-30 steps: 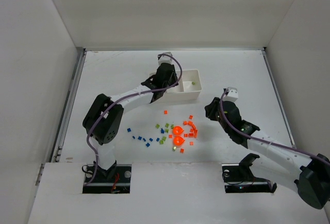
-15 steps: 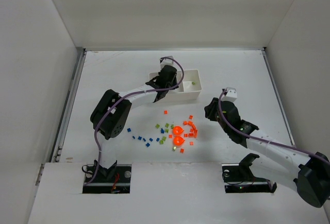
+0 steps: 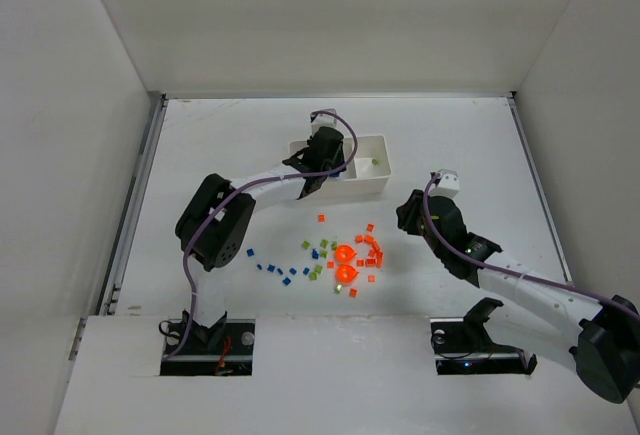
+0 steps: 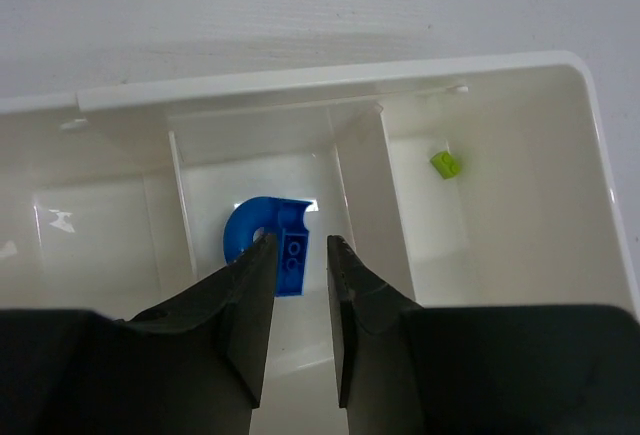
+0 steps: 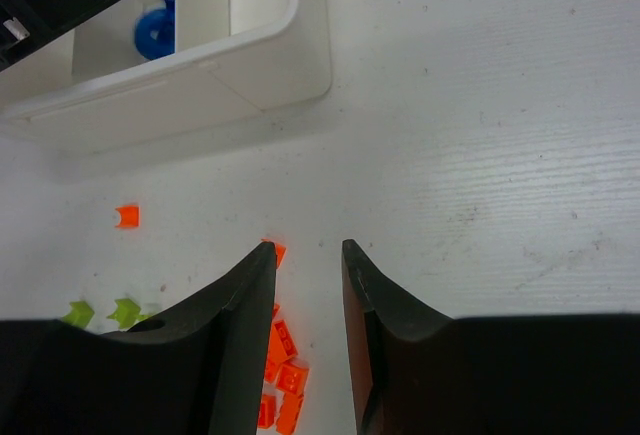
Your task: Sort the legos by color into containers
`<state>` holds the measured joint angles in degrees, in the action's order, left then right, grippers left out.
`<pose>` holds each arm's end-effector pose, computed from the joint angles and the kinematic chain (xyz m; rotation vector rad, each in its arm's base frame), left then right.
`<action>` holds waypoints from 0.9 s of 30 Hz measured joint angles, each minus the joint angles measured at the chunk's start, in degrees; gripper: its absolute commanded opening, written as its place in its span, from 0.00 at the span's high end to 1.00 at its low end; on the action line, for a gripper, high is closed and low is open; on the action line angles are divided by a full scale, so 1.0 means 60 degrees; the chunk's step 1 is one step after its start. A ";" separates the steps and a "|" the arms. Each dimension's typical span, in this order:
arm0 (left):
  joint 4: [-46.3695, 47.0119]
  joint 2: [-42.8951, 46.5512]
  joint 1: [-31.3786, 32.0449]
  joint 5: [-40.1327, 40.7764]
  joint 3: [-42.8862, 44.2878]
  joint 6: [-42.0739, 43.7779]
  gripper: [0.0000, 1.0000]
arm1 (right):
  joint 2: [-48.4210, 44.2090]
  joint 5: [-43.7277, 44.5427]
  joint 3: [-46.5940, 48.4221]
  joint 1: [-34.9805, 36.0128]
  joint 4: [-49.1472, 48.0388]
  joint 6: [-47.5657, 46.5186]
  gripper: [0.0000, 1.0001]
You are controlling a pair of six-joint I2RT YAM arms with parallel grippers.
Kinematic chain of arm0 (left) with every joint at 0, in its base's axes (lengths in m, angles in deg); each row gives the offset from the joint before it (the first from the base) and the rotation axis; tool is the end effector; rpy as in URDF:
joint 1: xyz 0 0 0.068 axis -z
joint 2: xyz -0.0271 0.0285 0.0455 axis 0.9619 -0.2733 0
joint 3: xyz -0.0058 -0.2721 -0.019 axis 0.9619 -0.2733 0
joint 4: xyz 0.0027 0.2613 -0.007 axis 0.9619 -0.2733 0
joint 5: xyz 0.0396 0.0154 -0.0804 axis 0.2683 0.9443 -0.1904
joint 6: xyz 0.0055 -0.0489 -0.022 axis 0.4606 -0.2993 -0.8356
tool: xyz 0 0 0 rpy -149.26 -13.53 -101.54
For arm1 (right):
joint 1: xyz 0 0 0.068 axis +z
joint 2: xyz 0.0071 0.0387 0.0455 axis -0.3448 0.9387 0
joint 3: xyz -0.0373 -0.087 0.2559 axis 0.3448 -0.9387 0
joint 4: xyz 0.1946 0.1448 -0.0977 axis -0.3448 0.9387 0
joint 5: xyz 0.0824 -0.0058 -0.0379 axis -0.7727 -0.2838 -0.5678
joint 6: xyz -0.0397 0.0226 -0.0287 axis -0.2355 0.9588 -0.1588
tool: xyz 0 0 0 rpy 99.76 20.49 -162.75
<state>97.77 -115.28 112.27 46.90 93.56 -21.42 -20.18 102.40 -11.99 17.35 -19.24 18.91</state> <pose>0.3559 -0.2675 0.2142 0.0356 2.0185 -0.4570 0.1744 0.1160 0.2177 0.1773 2.0264 0.3600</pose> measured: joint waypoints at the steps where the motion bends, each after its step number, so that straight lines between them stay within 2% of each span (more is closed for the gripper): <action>1: 0.0000 0.0000 0.0000 0.0004 0.0000 0.0004 0.72 | 0.0000 0.0000 0.0000 0.0000 0.0000 -0.0004 0.61; 7: 0.0004 0.0000 0.0004 0.0102 0.0000 0.0069 0.61 | -0.0004 0.0004 0.0000 0.0000 0.0000 -0.0004 0.59; 14: 0.0000 0.0335 0.0066 0.0346 -0.0087 0.0095 0.58 | -0.0026 0.0004 0.0000 0.0022 -0.0004 -0.0004 0.59; 16: 0.0022 0.0678 0.0127 0.0423 -0.0200 0.0120 0.57 | -0.0018 0.0007 0.0000 0.0106 -0.0007 -0.0004 0.63; 17: 0.0007 0.0947 0.0157 0.0466 -0.0350 0.0131 0.56 | -0.0007 0.0004 0.0000 0.0146 -0.0007 -0.0004 0.65; 18: -0.0004 0.1887 0.0237 0.0597 -0.0747 0.0164 0.56 | 0.0211 -0.0015 0.0029 0.0463 -0.0007 -0.0007 0.73; 21: 0.0251 0.2907 0.0313 0.0696 -0.1392 0.0168 0.59 | 0.0951 -0.0084 0.0313 0.1093 -0.0007 -0.0076 0.74; 23: 0.0237 0.3803 0.0346 0.0838 -0.2149 0.0157 0.62 | 0.1767 -0.0222 0.0688 0.1752 -0.0015 -0.0157 0.72; 27: 0.0237 0.5107 0.0470 0.1140 -0.3490 0.0066 0.65 | 0.3115 -0.0430 0.1366 0.2809 -0.0157 -0.0331 0.59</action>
<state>99.19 -84.64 115.09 53.75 72.62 -21.02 -1.49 99.82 -3.79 34.20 -20.18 16.92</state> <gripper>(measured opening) 0.352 0.338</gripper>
